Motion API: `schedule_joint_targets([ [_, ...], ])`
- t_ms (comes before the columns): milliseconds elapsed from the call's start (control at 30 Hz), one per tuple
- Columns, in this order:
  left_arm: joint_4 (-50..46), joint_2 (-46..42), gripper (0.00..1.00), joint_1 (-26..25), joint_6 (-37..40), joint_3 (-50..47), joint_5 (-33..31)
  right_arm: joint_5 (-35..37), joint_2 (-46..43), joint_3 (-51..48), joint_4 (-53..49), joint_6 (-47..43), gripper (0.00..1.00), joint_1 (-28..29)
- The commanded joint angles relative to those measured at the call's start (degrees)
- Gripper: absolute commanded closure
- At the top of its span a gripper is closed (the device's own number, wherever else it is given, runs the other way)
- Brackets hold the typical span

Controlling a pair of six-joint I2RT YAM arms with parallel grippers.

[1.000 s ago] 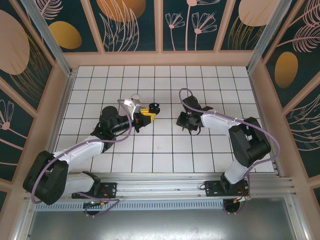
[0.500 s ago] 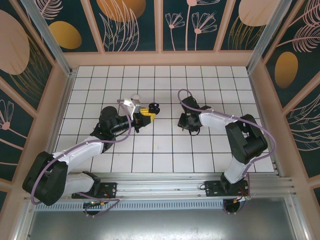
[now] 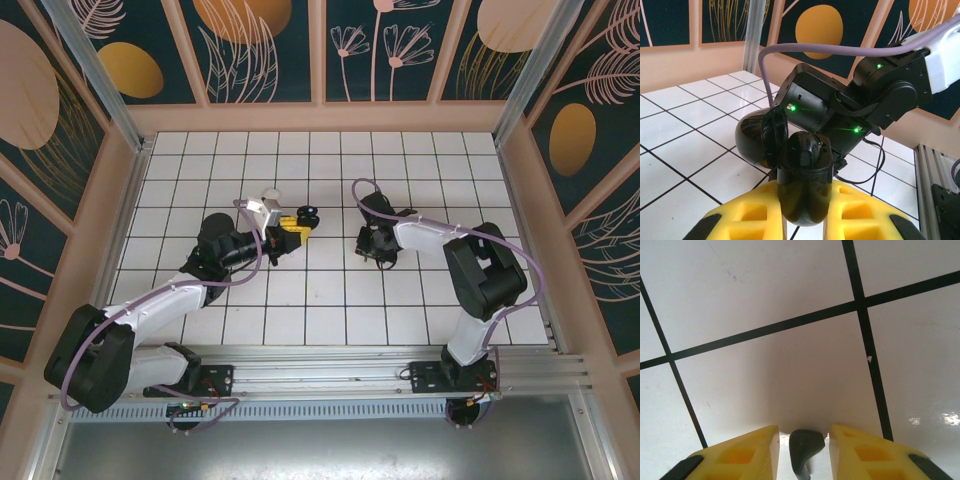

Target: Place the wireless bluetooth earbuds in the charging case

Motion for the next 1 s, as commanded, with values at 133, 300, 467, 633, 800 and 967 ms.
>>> schedule_joint_targets([
  [133, 0.5, -1.2, 0.95, -0.2, 0.3, -0.6, -0.1, 0.1, 1.3, 1.0, -0.3, -0.5, 0.77, 0.4],
  [300, 0.5, -0.9, 0.95, -0.2, 0.3, -0.4, -0.1, 0.4, 0.5, 1.5, -0.7, -0.7, 0.82, 0.5],
  [467, 0.9, -0.6, 0.95, -0.2, 0.0, -0.3, 0.2, 0.8, -0.7, 2.6, -1.4, -1.2, 0.84, 0.5],
  [633, 1.1, 0.4, 0.95, -0.2, -0.3, 0.7, 0.8, 1.5, -3.2, 3.6, -2.6, -1.9, 0.84, 0.5],
  [800, 1.8, 1.5, 0.95, -0.3, -1.2, 1.8, 1.3, 2.8, -7.5, 3.0, -2.5, -1.9, 0.84, 0.4],
  [967, 1.6, 2.4, 0.96, -1.1, -1.7, 2.6, 1.0, 3.0, -11.6, 1.6, -1.5, -2.1, 0.85, 0.4],
])
